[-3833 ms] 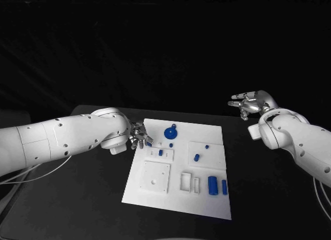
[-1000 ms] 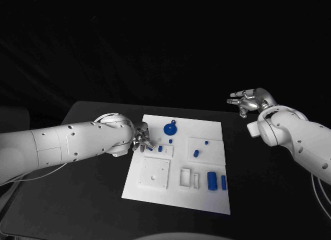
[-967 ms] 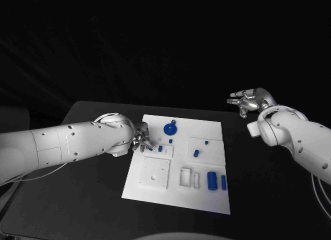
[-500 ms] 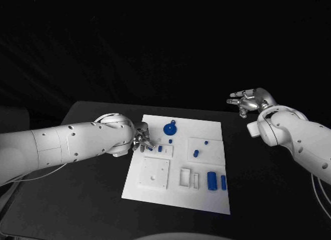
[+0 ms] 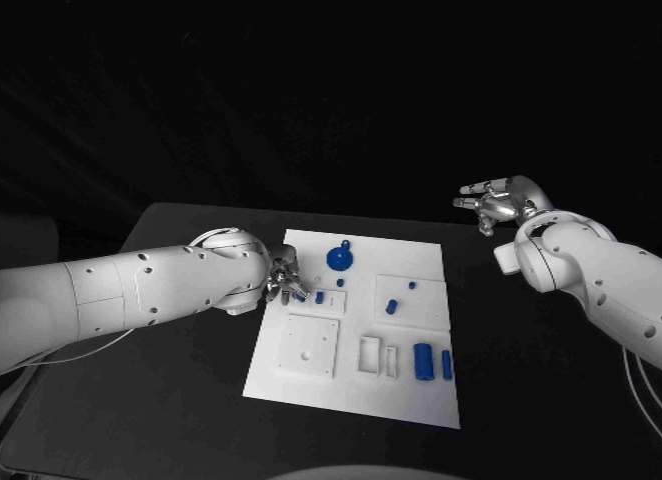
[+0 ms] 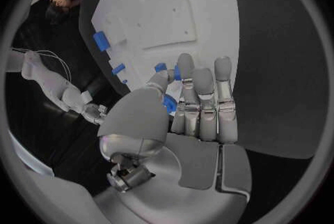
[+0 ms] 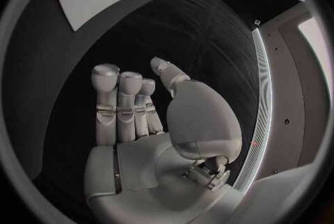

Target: Assemble the parts on the task board

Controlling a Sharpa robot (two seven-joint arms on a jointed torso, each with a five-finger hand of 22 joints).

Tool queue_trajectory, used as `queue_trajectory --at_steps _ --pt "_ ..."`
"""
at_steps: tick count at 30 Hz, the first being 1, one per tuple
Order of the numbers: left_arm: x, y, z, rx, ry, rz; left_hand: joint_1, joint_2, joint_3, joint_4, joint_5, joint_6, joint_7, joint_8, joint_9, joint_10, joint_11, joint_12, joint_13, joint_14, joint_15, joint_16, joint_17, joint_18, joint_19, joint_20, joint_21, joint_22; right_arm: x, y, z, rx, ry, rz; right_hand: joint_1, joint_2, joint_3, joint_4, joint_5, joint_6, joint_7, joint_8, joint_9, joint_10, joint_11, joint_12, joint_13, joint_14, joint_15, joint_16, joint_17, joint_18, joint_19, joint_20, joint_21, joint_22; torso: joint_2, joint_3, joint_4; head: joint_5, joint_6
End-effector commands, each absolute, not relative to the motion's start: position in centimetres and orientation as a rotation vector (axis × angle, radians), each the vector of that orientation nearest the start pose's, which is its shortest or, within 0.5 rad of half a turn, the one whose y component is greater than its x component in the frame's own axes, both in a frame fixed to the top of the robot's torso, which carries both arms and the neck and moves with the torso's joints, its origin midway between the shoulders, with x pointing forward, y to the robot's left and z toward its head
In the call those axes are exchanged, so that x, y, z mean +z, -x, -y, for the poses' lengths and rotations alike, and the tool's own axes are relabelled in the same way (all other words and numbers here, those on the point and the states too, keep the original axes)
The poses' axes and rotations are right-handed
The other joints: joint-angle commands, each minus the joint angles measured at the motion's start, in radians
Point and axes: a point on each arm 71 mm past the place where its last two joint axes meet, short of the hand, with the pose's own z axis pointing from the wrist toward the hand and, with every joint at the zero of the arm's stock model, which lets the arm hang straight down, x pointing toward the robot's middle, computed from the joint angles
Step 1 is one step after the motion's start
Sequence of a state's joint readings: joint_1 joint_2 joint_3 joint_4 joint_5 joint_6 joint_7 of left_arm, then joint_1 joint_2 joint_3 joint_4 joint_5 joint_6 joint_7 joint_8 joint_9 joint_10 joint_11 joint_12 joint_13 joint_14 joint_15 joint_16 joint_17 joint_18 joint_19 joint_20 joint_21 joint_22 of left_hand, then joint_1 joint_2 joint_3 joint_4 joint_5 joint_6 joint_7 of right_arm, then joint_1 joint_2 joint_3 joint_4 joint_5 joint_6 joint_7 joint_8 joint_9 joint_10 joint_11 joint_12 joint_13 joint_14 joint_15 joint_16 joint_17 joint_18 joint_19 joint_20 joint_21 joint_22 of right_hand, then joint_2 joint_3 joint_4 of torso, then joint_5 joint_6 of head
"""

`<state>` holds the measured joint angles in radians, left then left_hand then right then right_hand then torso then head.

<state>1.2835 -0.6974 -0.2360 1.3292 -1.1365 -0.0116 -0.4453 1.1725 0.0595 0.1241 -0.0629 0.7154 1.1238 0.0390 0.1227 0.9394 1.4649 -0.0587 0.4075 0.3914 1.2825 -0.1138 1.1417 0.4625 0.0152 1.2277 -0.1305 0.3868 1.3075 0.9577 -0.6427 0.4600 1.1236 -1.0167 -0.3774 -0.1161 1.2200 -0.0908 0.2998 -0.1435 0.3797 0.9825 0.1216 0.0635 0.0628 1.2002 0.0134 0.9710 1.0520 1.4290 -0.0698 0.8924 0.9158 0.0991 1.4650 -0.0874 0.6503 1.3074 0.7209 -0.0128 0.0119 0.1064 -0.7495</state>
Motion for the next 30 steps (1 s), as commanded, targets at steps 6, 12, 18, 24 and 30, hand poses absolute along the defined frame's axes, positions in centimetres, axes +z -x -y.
queue_trajectory --at_steps 6,12,18,24,30 --pt "-25.8 -50.1 -20.9 -0.259 0.119 -2.222 0.009 -0.002 0.065 -0.064 0.011 0.052 -0.040 0.005 -0.002 0.039 -0.008 -0.002 0.002 0.011 -0.002 -0.002 0.004 0.001 0.005 -0.004 0.008 0.020 -19.0 -56.2 26.5 0.786 -0.771 -1.489 -0.005 0.004 0.001 0.000 0.006 0.009 0.001 -0.001 0.001 -0.014 -0.009 -0.003 0.001 0.005 0.000 -0.003 -0.001 0.015 0.053 -0.001 -0.006 0.013 0.000 0.0001 0.0007 -0.001 -0.001" --pt "-25.6 -49.9 -21.0 -0.279 0.139 -2.181 0.003 -0.008 0.069 -0.071 0.036 0.060 -0.043 0.008 -0.003 0.042 -0.010 0.005 0.003 0.017 -0.004 0.001 0.009 0.001 0.006 -0.006 0.013 0.020 -19.1 -56.1 26.5 0.786 -0.771 -1.490 -0.005 0.004 0.001 0.000 0.006 0.009 0.001 -0.001 0.001 -0.014 -0.009 -0.003 0.001 0.005 0.000 -0.003 -0.001 0.015 0.053 -0.001 -0.006 0.013 0.000 -0.0012 0.0006 -0.001 -0.002" --pt "-25.2 -49.5 -21.1 -0.320 0.189 -2.124 -0.004 -0.012 0.072 -0.079 0.054 0.067 -0.045 0.010 -0.004 0.044 -0.013 0.016 0.003 0.024 -0.007 0.001 0.013 0.001 0.009 -0.008 0.019 0.020 -19.2 -56.1 26.5 0.784 -0.772 -1.491 -0.005 0.004 0.001 0.000 0.006 0.009 0.001 -0.001 0.001 -0.014 -0.009 -0.003 0.001 0.005 0.000 -0.003 -0.001 0.015 0.053 -0.001 -0.006 0.013 0.000 -0.0015 0.0010 -0.002 -0.005" --pt "-24.8 -49.2 -21.3 -0.353 0.231 -2.071 -0.009 -0.015 0.074 -0.084 0.063 0.074 -0.047 0.008 -0.009 0.044 -0.015 0.023 -0.001 0.033 -0.008 -0.005 0.016 0.001 0.012 -0.010 0.024 0.019 -19.2 -56.1 26.6 0.783 -0.772 -1.491 -0.005 0.004 0.001 0.000 0.006 0.009 0.001 -0.001 0.001 -0.014 -0.009 -0.003 0.001 0.005 0.000 -0.003 -0.001 0.015 0.053 -0.001 -0.006 0.013 0.000 -0.0009 0.0016 0.000 -0.007" --pt "-24.8 -49.1 -21.4 -0.372 0.250 -2.047 -0.010 -0.016 0.074 -0.085 0.067 0.074 -0.047 0.008 -0.011 0.045 -0.016 0.024 -0.003 0.035 -0.009 -0.007 0.017 0.001 0.013 -0.011 0.025 0.019 -19.2 -56.1 26.5 0.784 -0.773 -1.493 -0.005 0.004 0.001 0.000 0.006 0.009 0.001 -0.001 0.001 -0.014 -0.009 -0.003 0.001 0.005 0.000 -0.003 -0.001 0.015 0.053 -0.001 -0.006 0.013 0.001 -0.0007 0.0015 0.002 -0.008"
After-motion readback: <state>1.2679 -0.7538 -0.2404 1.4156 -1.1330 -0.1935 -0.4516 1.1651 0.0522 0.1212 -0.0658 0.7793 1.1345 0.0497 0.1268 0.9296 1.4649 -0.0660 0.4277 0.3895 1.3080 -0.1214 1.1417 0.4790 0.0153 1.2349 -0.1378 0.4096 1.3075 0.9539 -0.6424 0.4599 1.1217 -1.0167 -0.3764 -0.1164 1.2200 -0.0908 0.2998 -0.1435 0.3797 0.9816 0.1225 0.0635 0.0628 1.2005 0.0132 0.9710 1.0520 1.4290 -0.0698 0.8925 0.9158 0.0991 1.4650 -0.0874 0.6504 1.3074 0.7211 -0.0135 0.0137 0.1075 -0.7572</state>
